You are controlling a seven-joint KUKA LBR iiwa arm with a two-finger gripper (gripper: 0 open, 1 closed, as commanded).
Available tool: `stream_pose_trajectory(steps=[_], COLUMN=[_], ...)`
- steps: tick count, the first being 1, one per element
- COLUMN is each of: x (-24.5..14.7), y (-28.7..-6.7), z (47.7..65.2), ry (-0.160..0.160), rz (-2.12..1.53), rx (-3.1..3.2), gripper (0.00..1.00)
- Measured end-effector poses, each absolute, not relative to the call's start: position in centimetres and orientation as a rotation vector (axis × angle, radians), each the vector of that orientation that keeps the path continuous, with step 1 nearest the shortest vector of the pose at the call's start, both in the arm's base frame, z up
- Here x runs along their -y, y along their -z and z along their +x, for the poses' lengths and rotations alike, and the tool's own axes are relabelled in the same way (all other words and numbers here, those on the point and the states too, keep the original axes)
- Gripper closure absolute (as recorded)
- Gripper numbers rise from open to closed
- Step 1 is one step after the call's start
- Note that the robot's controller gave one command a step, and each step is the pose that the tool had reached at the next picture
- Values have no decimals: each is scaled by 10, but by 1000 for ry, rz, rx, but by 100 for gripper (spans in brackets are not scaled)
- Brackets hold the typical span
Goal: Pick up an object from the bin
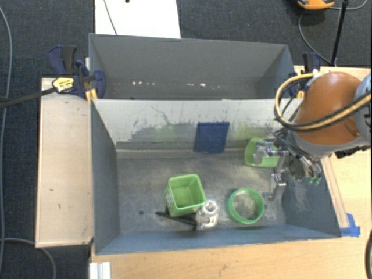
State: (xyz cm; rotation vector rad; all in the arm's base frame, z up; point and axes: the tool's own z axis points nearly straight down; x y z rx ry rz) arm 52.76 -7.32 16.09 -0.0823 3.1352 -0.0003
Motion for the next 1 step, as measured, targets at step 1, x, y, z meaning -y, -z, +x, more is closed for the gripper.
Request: stream_pose_trajectory(steps=[1], x=[52], y=[-138], z=[512], ry=[2], rz=[-482], rx=[-3096], gripper=[0])
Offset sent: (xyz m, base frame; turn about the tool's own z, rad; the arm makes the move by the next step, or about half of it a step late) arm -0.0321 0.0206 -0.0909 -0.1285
